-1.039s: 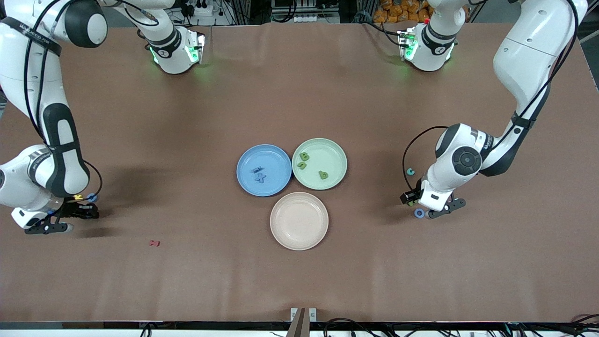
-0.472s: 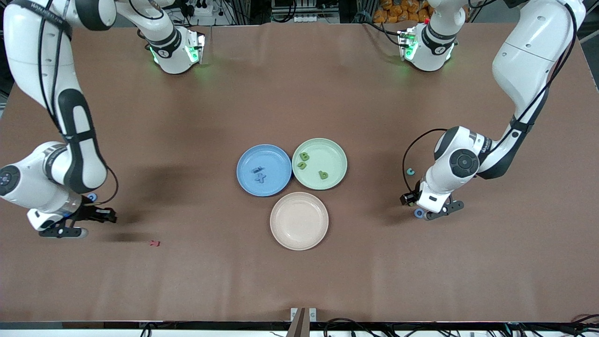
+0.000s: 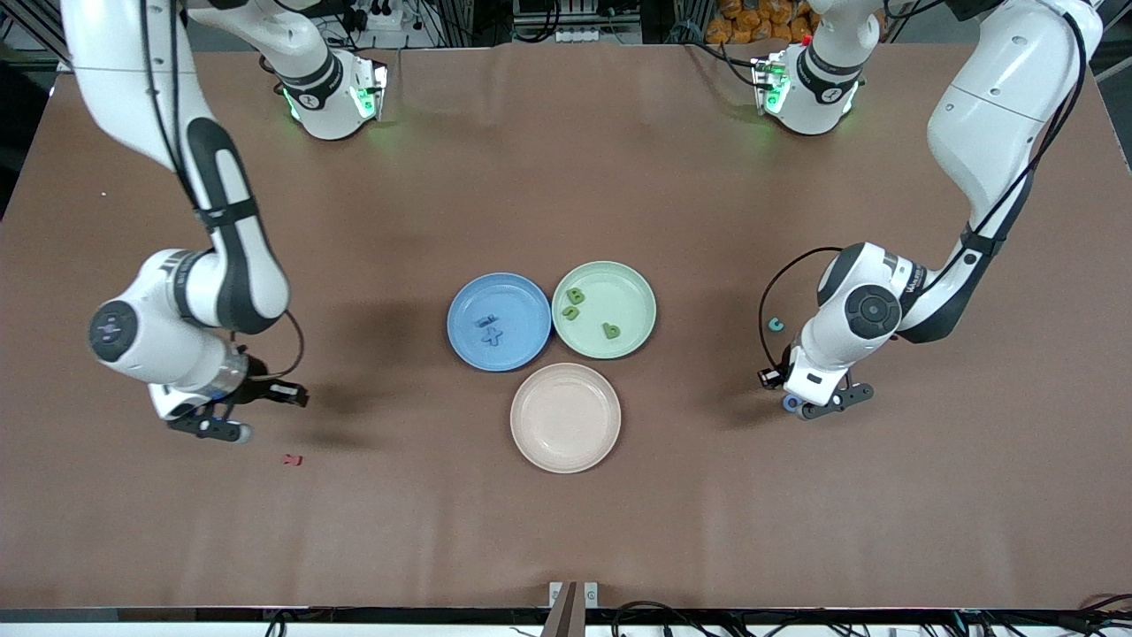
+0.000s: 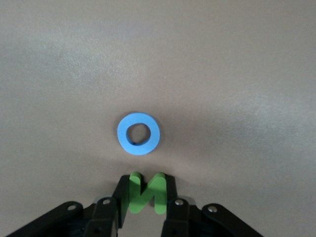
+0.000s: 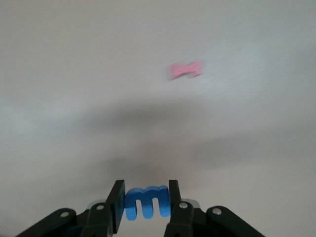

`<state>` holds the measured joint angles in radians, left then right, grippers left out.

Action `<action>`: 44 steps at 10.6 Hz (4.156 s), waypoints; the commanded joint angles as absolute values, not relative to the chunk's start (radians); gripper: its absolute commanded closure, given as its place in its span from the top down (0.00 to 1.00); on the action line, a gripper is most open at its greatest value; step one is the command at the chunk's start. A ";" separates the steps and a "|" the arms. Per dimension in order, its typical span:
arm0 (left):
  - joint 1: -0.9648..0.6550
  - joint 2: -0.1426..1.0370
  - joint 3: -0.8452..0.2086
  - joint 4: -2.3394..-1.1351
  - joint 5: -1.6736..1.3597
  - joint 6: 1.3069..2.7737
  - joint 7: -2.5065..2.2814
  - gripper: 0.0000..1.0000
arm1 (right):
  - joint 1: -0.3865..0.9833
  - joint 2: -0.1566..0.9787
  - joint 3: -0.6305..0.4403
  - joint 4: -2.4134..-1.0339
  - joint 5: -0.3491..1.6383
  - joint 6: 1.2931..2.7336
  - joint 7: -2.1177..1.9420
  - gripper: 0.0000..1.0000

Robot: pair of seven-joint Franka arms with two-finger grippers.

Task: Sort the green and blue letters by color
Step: 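Drop green N on the green plate while the right gripper drops m, then withdraw the left arm to rest while the right gripper grasps blue c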

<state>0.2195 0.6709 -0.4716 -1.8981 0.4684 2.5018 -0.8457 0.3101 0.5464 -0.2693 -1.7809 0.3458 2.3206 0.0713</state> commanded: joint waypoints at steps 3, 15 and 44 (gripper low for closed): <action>0.120 0.664 -0.457 -1.882 0.494 2.462 -0.981 0.00 | 0.602 0.495 -0.276 -1.827 0.359 2.324 0.449 0.09; -0.313 0.647 -0.476 -1.753 0.403 2.358 -1.485 0.99 | 0.659 0.491 -0.261 -1.796 0.347 2.248 0.063 1.00; 0.139 0.046 -0.453 -1.517 0.022 1.569 -0.385 1.00 | -0.232 0.626 -0.153 -1.916 0.161 2.609 -1.744 1.00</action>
